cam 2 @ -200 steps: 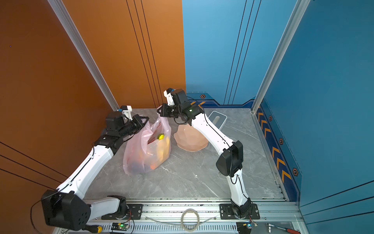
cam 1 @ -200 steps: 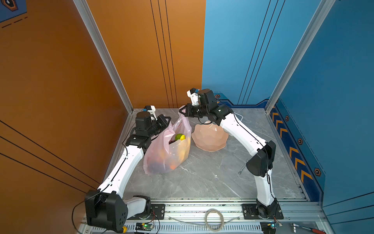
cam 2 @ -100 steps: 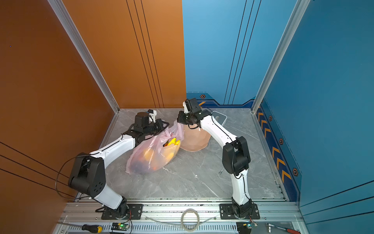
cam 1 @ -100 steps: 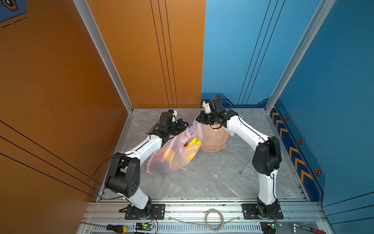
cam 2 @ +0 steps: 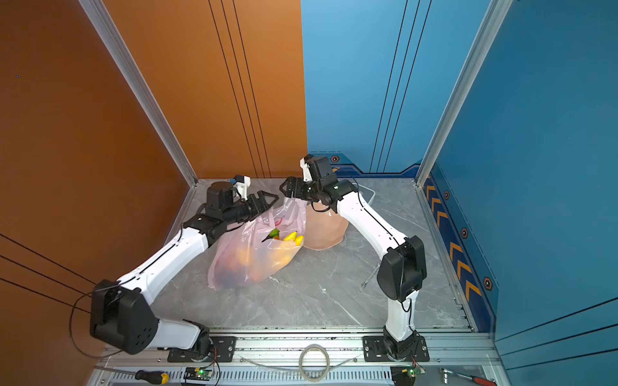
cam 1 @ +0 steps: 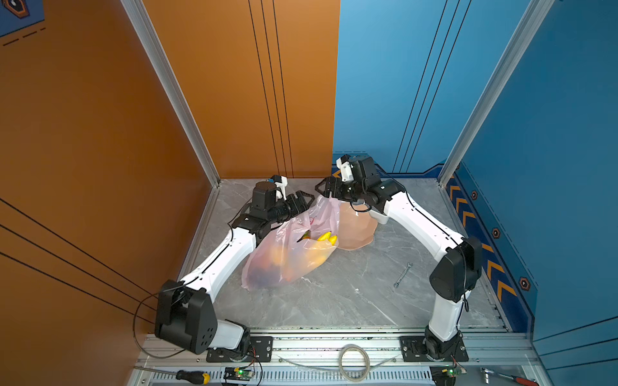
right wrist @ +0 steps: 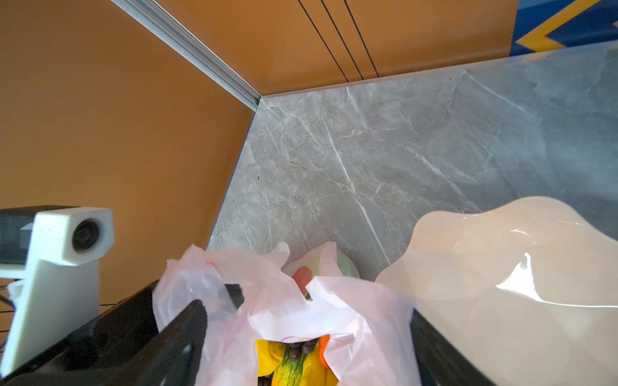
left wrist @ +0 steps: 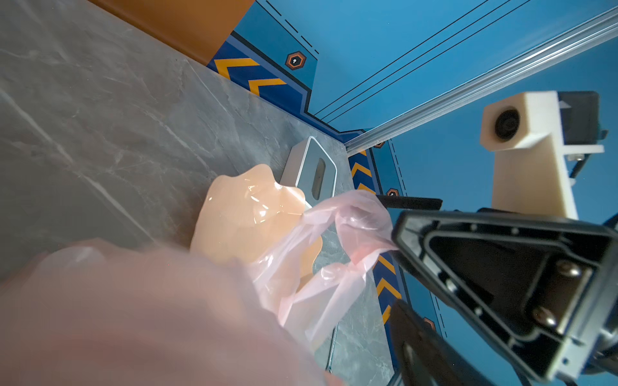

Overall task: Place the fruits into the plastic bag
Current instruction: Shake the plastic bag at the middle-left of the table, then reset both arms

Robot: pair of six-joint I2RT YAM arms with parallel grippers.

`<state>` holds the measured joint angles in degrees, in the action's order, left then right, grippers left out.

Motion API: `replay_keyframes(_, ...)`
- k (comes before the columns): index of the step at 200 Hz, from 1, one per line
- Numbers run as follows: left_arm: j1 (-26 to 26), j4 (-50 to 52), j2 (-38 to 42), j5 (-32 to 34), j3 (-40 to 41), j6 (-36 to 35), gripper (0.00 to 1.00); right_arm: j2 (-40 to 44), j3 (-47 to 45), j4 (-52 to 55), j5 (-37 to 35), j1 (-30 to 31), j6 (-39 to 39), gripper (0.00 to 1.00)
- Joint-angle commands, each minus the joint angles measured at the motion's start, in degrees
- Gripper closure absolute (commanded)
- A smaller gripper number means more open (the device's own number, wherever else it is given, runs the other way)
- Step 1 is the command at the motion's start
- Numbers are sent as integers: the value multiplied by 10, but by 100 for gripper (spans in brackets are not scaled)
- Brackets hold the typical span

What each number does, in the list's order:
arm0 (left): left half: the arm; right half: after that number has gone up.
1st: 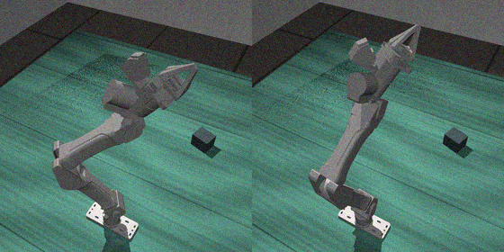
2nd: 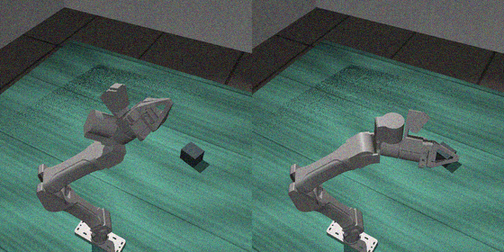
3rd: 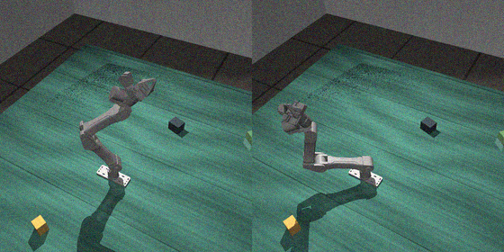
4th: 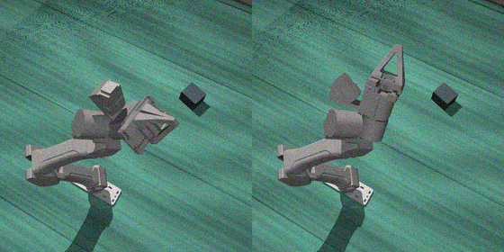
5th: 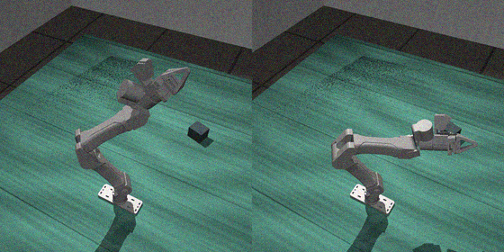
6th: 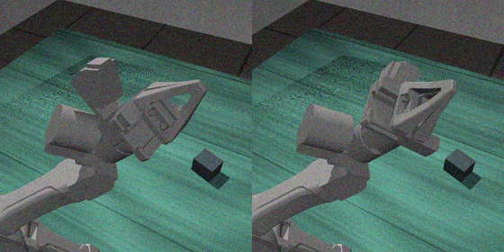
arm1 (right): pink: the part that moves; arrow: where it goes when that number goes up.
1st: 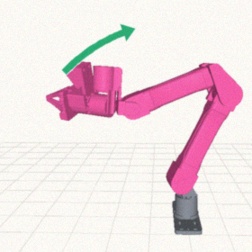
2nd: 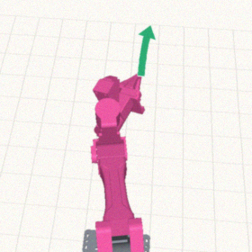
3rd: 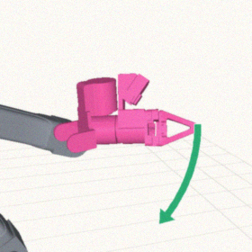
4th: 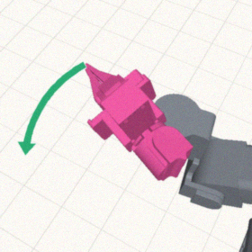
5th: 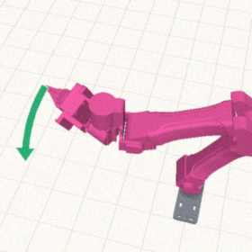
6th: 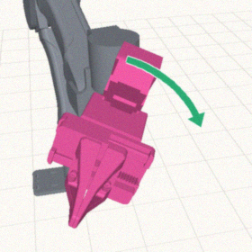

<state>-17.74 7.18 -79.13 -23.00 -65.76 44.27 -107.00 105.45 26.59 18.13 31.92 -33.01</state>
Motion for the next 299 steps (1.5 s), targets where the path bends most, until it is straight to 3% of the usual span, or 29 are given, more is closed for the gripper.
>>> replay_keyframes(1,6,170,43,42,-33,-59,9,26,-4,42,-42,5,27,14)
replay_keyframes(17,12,244,76,61,-46,-79,8,27,14,98,-76,9,46,14)
replay_keyframes(52,24,376,144,89,-69,-113,0,51,23,170,-169,27,85,1)
replay_keyframes(84,45,422,212,90,-56,-120,1,85,21,191,-182,30,94,0)
replay_keyframes(133,71,420,307,104,-43,-127,1,163,12,210,-206,29,99,0)
replay_keyframes(184,78,411,408,184,-33,-139,1,280,-22,209,-209,8,98,0)
replay_keyframes(235,79,368,499,267,32,-158,2,419,-165,140,-255,-43,133,0)
replay_keyframes(299,80,302,543,396,121,-208,2,543,-348,22,-318,-133,178,0)
